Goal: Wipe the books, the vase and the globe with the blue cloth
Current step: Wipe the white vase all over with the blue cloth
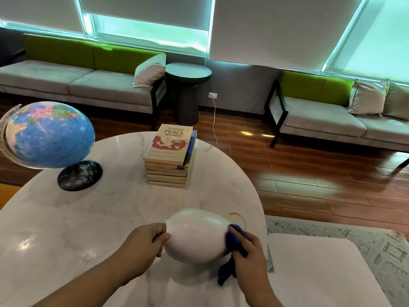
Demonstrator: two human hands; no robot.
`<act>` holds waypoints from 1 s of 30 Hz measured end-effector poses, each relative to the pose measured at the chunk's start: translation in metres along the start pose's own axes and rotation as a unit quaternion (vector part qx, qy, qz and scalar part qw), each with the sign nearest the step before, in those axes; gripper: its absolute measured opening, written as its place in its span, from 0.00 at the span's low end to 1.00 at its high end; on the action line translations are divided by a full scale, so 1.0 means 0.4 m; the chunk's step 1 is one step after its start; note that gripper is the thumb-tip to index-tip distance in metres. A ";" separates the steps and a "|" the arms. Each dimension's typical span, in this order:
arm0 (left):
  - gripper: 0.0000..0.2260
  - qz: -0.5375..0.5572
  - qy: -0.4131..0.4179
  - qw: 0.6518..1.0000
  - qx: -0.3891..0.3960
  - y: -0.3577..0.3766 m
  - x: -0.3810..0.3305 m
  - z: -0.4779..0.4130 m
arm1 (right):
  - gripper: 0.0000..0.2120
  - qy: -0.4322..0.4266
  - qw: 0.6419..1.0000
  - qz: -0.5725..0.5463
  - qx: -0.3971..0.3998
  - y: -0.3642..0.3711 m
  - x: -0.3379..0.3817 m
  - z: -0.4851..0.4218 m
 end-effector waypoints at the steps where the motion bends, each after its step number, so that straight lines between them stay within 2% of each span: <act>1: 0.14 -0.007 0.007 1.000 0.008 -0.001 0.002 0.001 | 0.20 0.043 0.999 -0.012 -0.003 -0.012 -0.013 -0.013; 2: 0.14 -0.012 0.013 1.000 0.014 -0.002 0.004 0.003 | 0.14 0.066 0.998 -0.017 -0.001 -0.018 -0.018 -0.019; 4: 0.13 -0.004 0.017 1.000 0.022 -0.002 0.006 0.004 | 0.13 0.049 0.999 -0.017 0.009 -0.014 -0.008 -0.014; 7: 0.10 0.036 0.008 0.999 0.018 -0.005 0.006 0.002 | 0.26 -0.059 0.997 0.014 0.057 0.016 0.039 0.033; 9: 0.09 0.059 0.006 0.998 0.014 -0.006 0.010 -0.004 | 0.32 -0.097 0.991 0.036 0.086 0.033 0.048 0.049; 12: 0.10 0.054 0.015 0.998 0.025 -0.006 0.008 -0.006 | 0.33 -0.046 0.998 0.008 0.038 0.003 0.018 0.017; 15: 0.12 0.075 0.013 0.997 0.031 -0.005 0.003 -0.009 | 0.26 0.016 1.000 -0.003 0.005 -0.030 -0.007 -0.006; 17: 0.11 0.109 -0.013 0.994 0.018 -0.006 0.008 -0.015 | 0.25 0.006 0.999 0.018 0.033 -0.021 -0.002 0.004; 20: 0.08 0.158 -0.054 0.986 -0.015 -0.003 0.023 -0.029 | 0.34 -0.052 0.997 0.015 0.061 0.008 0.015 0.040; 23: 0.06 0.175 -0.055 0.983 -0.010 -0.005 0.024 -0.033 | 0.39 -0.074 0.995 0.009 0.061 0.011 0.007 0.051; 25: 0.08 0.164 -0.052 0.985 0.002 -0.010 0.029 -0.036 | 0.38 -0.052 0.998 -0.009 0.040 -0.007 -0.008 0.041; 27: 0.09 0.164 -0.065 0.984 0.010 -0.013 0.041 -0.038 | 0.33 -0.013 1.000 -0.017 0.017 -0.019 -0.019 0.034; 30: 0.11 0.173 -0.075 0.982 0.019 -0.009 0.053 -0.041 | 0.28 -0.016 0.999 0.011 0.051 -0.001 -0.011 0.039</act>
Point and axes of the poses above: each hand's wrist, its own z-axis away from the middle knuckle, its own y-axis out of the palm, x = y × z, the point moved 4 cm from there along -z, towards the middle knuckle, and after that the axes turned 2 degrees about y, right-handed, at the moved point
